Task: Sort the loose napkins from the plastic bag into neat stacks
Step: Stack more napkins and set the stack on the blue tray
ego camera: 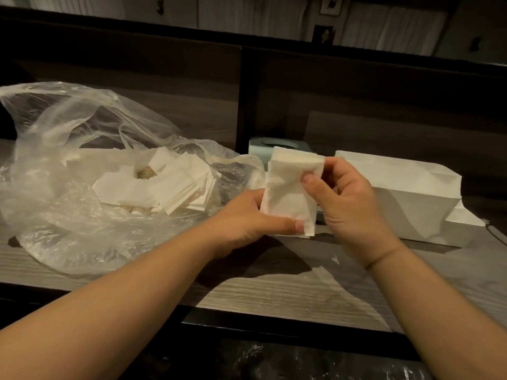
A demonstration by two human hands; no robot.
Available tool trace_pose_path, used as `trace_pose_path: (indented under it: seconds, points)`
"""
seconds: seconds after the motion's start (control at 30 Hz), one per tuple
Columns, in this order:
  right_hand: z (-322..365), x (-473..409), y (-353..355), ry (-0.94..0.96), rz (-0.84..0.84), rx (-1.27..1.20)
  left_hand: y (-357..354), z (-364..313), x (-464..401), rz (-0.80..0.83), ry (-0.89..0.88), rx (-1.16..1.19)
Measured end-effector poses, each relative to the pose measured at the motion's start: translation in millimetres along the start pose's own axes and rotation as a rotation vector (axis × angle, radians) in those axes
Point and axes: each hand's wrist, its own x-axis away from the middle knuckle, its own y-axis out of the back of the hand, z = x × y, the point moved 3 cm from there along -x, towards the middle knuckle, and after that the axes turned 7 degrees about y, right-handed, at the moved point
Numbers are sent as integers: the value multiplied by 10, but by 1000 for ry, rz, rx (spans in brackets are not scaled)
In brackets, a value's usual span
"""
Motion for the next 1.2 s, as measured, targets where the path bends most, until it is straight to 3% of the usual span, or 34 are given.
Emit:
trace_pose_path:
  seconds: [0.1,0.23,0.4,0.6,0.77,1.2]
  points:
    - [-55,68,130,-11,-23,-3,22,14,-33,-42,6,-91]
    - [-191,175,354,-98,92,213,116,43,-49,-126,-21,-126]
    - [-419,286,437,-199,248,305,35,95,-91,-96,-42,-339]
    - [-417,293,497,-51,109,492,98,114,-95,-180,-57,-291]
    - [-391,288,464,-55,193,526,50,101,-84,-132,-87,-301]
    - [-492,252,473,-96,220,565,57,125,-113,-117,-67,-286]
